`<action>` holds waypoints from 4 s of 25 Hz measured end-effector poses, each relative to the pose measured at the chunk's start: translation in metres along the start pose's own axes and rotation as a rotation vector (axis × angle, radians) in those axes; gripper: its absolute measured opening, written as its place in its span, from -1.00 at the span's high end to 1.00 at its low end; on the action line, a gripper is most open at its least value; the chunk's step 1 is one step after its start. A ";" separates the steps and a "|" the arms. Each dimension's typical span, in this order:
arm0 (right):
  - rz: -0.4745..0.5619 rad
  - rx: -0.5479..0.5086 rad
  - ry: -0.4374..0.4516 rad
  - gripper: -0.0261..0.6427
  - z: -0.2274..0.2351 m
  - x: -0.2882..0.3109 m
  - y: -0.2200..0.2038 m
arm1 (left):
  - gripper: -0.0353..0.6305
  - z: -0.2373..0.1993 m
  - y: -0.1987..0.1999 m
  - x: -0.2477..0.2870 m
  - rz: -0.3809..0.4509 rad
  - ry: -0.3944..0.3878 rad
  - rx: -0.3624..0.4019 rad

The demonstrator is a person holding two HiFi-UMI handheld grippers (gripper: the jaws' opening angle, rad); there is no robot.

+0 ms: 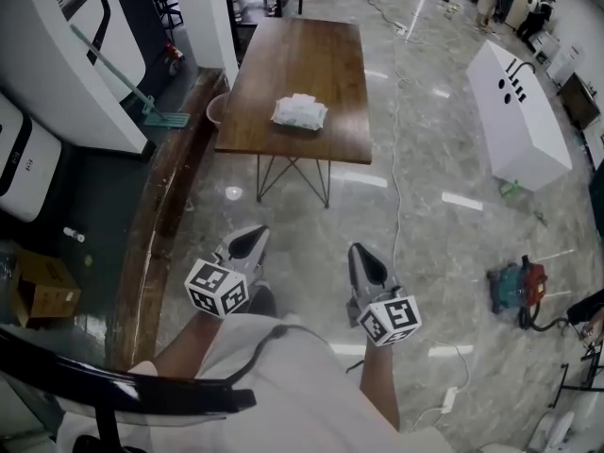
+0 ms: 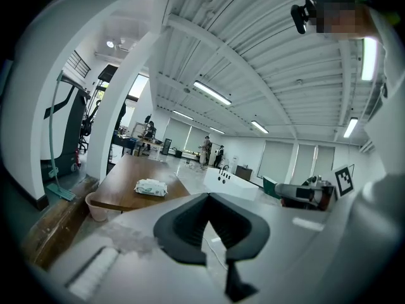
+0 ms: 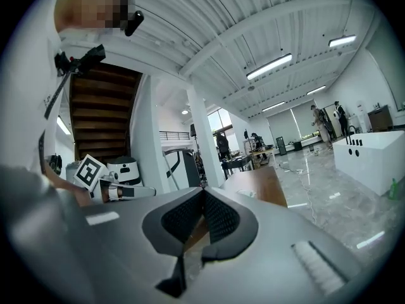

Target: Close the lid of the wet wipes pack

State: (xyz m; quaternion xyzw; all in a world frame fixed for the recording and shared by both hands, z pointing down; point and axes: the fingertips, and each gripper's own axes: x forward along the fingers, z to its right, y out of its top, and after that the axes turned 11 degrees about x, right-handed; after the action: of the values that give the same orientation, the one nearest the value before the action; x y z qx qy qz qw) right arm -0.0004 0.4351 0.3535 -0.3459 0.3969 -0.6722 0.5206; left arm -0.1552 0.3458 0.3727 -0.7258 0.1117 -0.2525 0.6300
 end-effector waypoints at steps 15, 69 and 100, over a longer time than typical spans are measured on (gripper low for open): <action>-0.015 -0.003 -0.077 0.90 0.056 0.082 0.028 | 0.88 -0.068 0.020 0.101 0.000 -0.072 0.009; -0.313 -0.085 0.411 0.90 0.196 0.493 0.092 | 0.88 -0.316 0.083 0.349 -0.043 0.251 0.002; -0.479 0.058 0.127 0.78 0.301 0.580 -0.023 | 0.88 -0.378 -0.046 0.426 -0.292 0.012 -0.071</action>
State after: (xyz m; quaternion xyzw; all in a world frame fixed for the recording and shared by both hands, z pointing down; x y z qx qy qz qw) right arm 0.1270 -0.1788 0.5380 -0.3722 0.3161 -0.8078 0.3300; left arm 0.0071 -0.1754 0.5430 -0.7547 0.0178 -0.3417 0.5599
